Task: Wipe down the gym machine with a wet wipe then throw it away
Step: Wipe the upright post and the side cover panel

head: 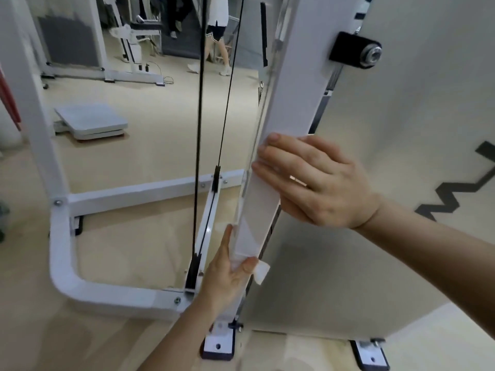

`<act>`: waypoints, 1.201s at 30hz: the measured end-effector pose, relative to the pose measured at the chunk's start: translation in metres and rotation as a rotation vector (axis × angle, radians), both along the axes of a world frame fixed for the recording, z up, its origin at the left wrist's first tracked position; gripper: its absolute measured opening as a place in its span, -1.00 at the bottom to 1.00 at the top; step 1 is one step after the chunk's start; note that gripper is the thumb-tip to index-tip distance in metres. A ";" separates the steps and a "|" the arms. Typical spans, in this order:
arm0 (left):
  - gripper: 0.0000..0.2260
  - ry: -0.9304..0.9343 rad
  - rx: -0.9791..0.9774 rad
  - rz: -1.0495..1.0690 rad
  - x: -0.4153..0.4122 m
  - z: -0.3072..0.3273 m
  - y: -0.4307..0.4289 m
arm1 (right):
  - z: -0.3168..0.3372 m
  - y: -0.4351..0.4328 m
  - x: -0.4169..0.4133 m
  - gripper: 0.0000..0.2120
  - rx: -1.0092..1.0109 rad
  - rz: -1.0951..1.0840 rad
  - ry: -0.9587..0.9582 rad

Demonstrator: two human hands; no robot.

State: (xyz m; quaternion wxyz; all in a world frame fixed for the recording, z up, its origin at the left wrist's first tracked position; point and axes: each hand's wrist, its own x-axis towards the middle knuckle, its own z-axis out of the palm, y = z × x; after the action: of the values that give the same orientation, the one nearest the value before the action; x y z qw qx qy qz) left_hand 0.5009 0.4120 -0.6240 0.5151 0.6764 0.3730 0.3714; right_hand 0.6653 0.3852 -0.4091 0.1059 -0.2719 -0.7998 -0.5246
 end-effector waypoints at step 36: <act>-0.59 0.599 0.242 -0.180 -0.027 -0.007 0.024 | -0.233 -0.049 -0.071 -0.77 -1.099 -0.272 1.867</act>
State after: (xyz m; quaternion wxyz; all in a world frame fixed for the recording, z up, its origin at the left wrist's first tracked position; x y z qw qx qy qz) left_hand 0.4743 0.4363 -0.6306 0.3294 0.8421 0.3995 0.1509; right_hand 0.5941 0.3367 -0.6422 0.4763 -0.6590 -0.4927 0.3099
